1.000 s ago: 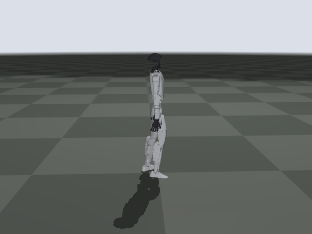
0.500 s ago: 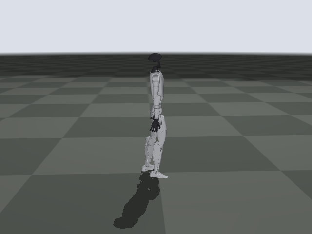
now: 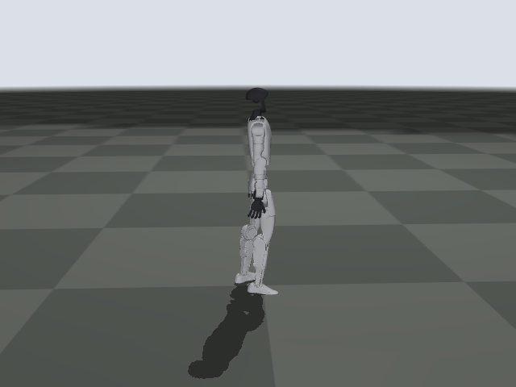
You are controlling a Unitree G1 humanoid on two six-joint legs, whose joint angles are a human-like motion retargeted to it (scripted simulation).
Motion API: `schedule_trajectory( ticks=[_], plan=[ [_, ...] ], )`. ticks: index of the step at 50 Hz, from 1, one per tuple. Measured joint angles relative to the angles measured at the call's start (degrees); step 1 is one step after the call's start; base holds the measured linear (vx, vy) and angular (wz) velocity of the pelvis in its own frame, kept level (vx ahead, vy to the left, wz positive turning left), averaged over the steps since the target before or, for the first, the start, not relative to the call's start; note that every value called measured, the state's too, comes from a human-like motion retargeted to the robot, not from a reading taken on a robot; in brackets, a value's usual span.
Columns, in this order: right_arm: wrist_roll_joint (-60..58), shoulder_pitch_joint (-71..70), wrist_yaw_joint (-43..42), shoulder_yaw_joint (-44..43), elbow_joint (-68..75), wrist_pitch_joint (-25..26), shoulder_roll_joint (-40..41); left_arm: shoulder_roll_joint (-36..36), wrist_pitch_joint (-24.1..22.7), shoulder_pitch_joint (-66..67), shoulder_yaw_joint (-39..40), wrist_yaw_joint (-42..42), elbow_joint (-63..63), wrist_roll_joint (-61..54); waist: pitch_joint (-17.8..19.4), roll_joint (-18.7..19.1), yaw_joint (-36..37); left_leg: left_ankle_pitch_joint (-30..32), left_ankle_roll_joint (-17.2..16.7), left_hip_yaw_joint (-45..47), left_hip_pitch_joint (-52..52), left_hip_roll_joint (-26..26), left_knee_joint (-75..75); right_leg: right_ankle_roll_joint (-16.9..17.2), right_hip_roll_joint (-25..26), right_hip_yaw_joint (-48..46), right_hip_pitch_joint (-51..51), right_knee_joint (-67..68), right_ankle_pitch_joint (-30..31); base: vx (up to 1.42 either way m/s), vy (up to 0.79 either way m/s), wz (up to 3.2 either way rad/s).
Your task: In place motions
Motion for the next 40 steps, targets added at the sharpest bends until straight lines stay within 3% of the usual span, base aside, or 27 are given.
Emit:
schedule_trajectory(
  ticks=[17, 31, 34, 40],
  plan=[
    [0.6, 0.1, -0.8, 0.9, 1.2, -0.4, 0.0, 1.8, -1.0, -2.0, 0.2, -0.3, -3.3, 0.1, 0.6, 0.9, 0.7, 1.1, -1.5, -4.9, -5.6, 2.9, 1.7, -0.1, 1.5, -4.5, -0.9, -0.5, -0.2, -0.04, -0.04, 0.2],
    [2.2, 0.0, -1.8, -0.6, 1.5, 0.4, -3.5, 0.8, -2.9, -3.9, -0.8, -0.8, -8.9, -1.5, 6.3, -1.8, 8.6, 6.8, -1.7, -10.0, -16.3, 1.8, 6.8, 0.2, -0.7, -19.5, 1.9, -3.7, -2.0, -0.15, -0.02, 0.97],
    [2.2, 0.3, -1.8, -1.1, 0.7, 0.9, -4.1, 0.2, -2.9, -2.4, -0.5, -0.2, -7.4, -1.2, 6.4, -2.1, 10.2, 5.5, -0.7, -4.3, -16.2, 2.2, 6.0, 0.5, -1.7, -23.8, 2.4, -3.9, -2.5, -0.1, 0.06, 1.33],
    [2.8, 0.4, -1.3, -1.0, -2.4, 1.0, -4.0, 0.4, -1.7, 0.6, 2.0, 2.0, -1.8, -1.8, 6.4, -2.1, 8.4, 3.4, -2.4, 12.9, -12.9, 4.7, 5.8, 1.5, -3.6, -35.7, 4.7, -4.3, -3.8, -0.09, 0.07, 1.78]
  ],
)
